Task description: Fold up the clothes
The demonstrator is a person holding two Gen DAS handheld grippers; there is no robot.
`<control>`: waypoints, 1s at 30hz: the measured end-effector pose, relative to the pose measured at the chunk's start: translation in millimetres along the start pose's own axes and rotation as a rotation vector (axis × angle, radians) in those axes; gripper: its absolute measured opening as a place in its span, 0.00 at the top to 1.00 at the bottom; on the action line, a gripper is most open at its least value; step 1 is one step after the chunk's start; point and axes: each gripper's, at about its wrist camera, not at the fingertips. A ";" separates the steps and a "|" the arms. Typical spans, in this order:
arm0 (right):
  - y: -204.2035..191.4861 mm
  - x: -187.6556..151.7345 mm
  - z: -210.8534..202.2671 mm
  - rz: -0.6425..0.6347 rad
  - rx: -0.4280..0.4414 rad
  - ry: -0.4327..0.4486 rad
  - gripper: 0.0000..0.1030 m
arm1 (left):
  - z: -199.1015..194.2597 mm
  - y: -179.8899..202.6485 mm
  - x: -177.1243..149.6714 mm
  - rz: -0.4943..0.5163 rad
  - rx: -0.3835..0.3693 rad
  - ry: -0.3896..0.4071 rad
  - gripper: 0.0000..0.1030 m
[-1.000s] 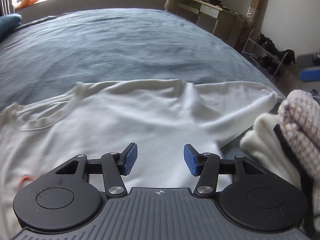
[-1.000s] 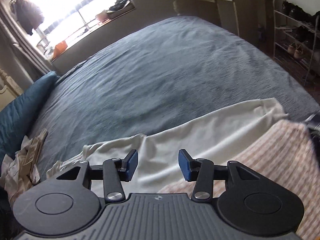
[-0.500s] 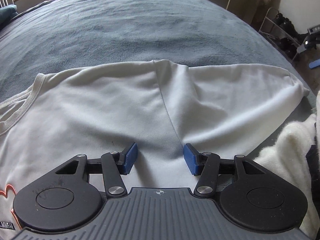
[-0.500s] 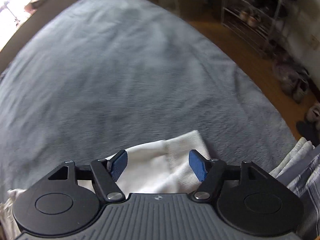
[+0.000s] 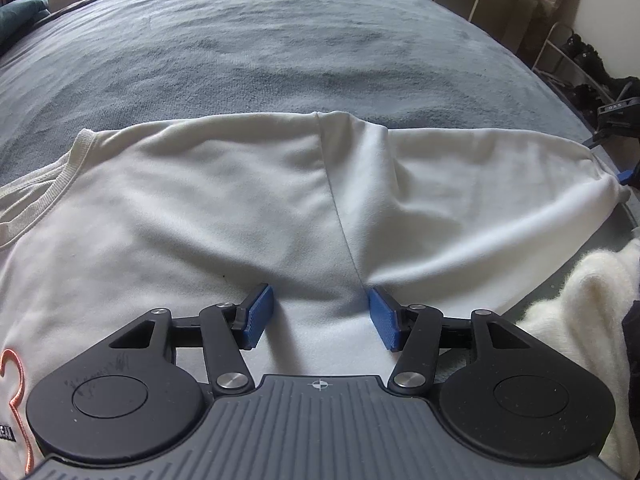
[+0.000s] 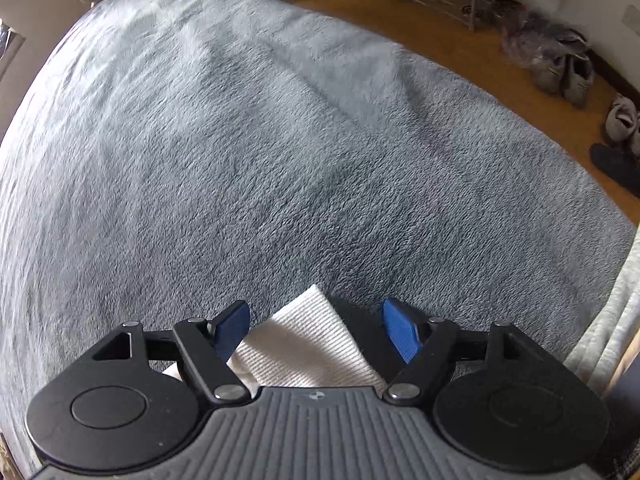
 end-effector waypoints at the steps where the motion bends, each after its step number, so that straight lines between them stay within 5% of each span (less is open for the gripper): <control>1: 0.3 -1.6 -0.4 -0.004 0.009 -0.005 0.25 | 0.1 0.0 0.1 0.001 0.000 -0.001 0.47; 10: 28.3 -10.1 -7.4 0.102 0.183 -0.069 0.31 | 4.3 -0.1 0.9 0.000 -0.009 0.001 0.47; 16: 33.6 -23.4 -2.7 0.049 0.188 -0.089 0.29 | 4.1 -1.8 1.5 -0.002 -0.017 -0.002 0.47; 19: 29.7 -29.4 -4.4 -0.023 0.164 -0.095 0.43 | 4.5 -1.3 2.8 -0.012 -0.013 -0.006 0.47; 22: 23.2 -38.9 -8.3 -0.115 0.129 -0.102 0.79 | 4.9 -0.6 3.0 -0.024 -0.008 -0.006 0.47; 23: 19.2 -42.4 -13.6 -0.142 0.125 -0.086 0.85 | 5.0 -0.4 2.8 -0.026 -0.007 -0.005 0.47; 27: 2.2 -55.8 -36.4 -0.247 0.116 -0.022 0.90 | 3.7 -1.7 0.9 -0.038 -0.014 0.011 0.47; 30: -27.3 -63.8 -65.6 -0.300 0.195 0.024 0.91 | -1.2 -4.4 -0.7 -0.042 -0.030 0.026 0.47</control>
Point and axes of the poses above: each gripper's, at about its wrist camera, not at the fingertips, and z roughly the way its jaws point, y to its right, x to its top, and after that the axes turned 2 degrees about y, right-handed
